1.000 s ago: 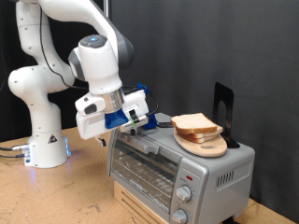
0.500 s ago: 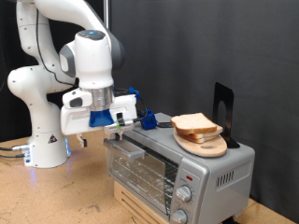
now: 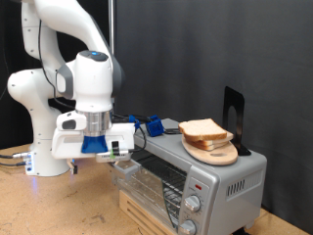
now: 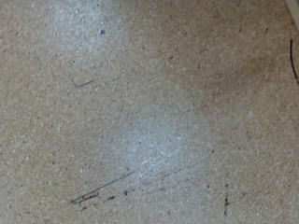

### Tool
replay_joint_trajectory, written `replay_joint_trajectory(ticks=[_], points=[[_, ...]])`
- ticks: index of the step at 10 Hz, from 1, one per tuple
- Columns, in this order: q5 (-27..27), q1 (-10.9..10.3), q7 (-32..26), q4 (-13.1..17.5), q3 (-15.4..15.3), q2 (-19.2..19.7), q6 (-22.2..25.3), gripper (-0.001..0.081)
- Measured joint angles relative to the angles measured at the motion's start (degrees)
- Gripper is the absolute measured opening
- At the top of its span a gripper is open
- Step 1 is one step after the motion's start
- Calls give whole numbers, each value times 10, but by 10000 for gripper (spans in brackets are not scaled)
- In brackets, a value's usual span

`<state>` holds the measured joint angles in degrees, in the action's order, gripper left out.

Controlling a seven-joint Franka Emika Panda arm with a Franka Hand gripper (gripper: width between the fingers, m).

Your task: Make a piece of toast with the oven

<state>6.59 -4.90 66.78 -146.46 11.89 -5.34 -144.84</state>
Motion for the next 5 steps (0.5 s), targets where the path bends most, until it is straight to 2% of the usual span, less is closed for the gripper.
replay_joint_trajectory(ticks=[2, 3, 5], points=[[-9, 2, -14, -2, 2, 3, -10, 682], [-31, 2, -36, -2, 3, 4, -13, 682], [-121, 1, -126, -1, 6, 11, -16, 682]])
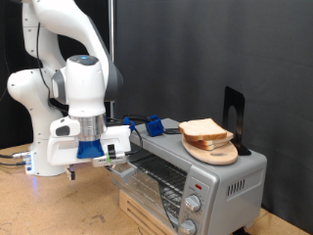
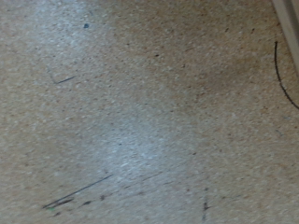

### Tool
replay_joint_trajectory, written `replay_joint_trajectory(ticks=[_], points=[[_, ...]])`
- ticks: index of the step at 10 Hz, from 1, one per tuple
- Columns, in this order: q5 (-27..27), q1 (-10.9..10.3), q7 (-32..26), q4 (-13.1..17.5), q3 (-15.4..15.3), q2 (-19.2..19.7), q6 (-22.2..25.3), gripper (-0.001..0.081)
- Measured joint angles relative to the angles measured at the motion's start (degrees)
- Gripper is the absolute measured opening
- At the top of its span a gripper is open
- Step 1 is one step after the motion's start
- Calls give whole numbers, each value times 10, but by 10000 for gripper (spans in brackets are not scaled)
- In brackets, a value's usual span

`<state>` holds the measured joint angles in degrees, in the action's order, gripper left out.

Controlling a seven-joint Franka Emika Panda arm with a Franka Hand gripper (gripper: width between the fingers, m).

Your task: Make a piece of toast with the oven

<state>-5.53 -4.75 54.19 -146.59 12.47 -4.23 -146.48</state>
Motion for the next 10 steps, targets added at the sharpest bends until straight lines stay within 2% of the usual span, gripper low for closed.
replay_joint_trajectory(ticks=[2, 5, 7, 10], points=[[-62, -3, -60, 1, 0, 1, 5, 682], [-105, -3, -102, 13, 0, -10, 45, 682], [-112, -3, -105, 21, 0, -23, 73, 682], [-107, -3, -104, 25, 0, -37, 91, 682]])
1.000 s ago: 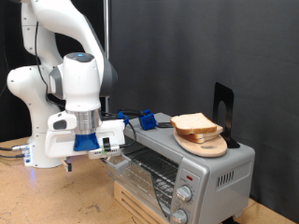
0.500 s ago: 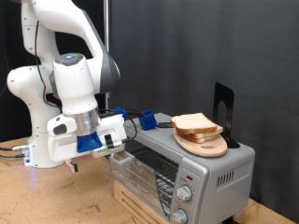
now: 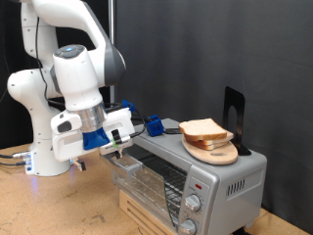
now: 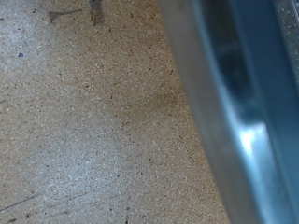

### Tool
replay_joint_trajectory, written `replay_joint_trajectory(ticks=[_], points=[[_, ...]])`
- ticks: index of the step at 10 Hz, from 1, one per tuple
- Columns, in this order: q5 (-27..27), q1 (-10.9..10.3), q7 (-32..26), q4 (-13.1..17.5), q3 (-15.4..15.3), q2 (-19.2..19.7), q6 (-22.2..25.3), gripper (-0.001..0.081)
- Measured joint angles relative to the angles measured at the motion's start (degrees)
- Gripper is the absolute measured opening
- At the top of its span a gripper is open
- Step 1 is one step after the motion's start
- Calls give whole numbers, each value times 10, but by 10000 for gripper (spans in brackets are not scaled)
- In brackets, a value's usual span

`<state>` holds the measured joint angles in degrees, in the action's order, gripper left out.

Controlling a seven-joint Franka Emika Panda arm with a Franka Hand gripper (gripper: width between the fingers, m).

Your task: Make a piece of toast with the oven

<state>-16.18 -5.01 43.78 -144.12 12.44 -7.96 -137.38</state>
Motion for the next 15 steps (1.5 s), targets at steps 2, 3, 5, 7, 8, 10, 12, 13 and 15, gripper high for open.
replay_joint_trajectory(ticks=[2, 3, 5, 7, 8, 10, 12, 13, 15], points=[[26, 1, 10, 0, 0, -1, 0, 682], [38, 1, 20, 0, 0, -1, 0, 682], [46, 1, 29, 0, 0, -1, 0, 682], [68, 1, 37, -2, 0, 0, 0, 682], [81, 2, 39, -4, 0, 0, 0, 682], [95, 5, 39, -6, 0, 0, 0, 682], [103, 6, 41, -6, 0, 0, -1, 682], [104, 6, 41, -6, 0, 0, -1, 682], [110, 9, 41, -6, 1, -4, -1, 682]])
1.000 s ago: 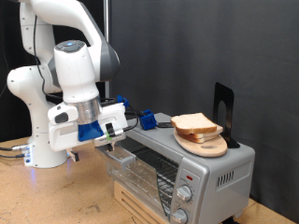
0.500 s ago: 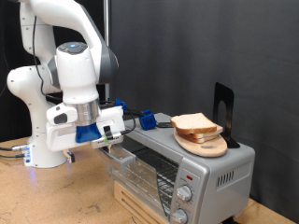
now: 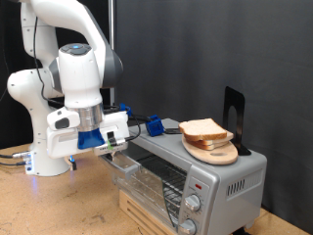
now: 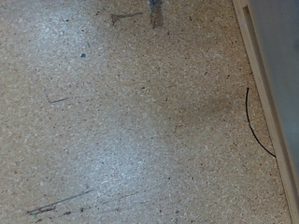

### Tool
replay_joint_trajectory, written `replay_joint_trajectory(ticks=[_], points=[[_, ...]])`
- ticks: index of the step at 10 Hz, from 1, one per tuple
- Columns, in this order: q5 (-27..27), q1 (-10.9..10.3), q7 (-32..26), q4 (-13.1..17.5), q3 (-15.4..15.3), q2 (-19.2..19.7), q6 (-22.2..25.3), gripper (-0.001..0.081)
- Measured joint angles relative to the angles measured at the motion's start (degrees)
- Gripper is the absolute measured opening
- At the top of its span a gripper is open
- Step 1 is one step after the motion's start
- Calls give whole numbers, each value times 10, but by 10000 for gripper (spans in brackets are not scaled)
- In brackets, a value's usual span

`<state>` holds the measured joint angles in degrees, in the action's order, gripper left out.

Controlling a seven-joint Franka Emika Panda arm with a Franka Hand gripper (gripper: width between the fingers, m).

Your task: Make a piece of toast with the oven

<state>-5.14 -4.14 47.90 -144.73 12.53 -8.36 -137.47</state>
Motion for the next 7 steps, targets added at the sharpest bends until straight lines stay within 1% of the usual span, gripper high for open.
replay_joint_trajectory(ticks=[3, 4, 5, 7], points=[[59, 14, 12, -1, 1, -2, -4, 682], [71, 18, 13, -3, 2, -2, -7, 682], [80, 21, 23, -8, 2, -2, -19, 682], [108, 22, 74, -19, 0, 6, -55, 682]])
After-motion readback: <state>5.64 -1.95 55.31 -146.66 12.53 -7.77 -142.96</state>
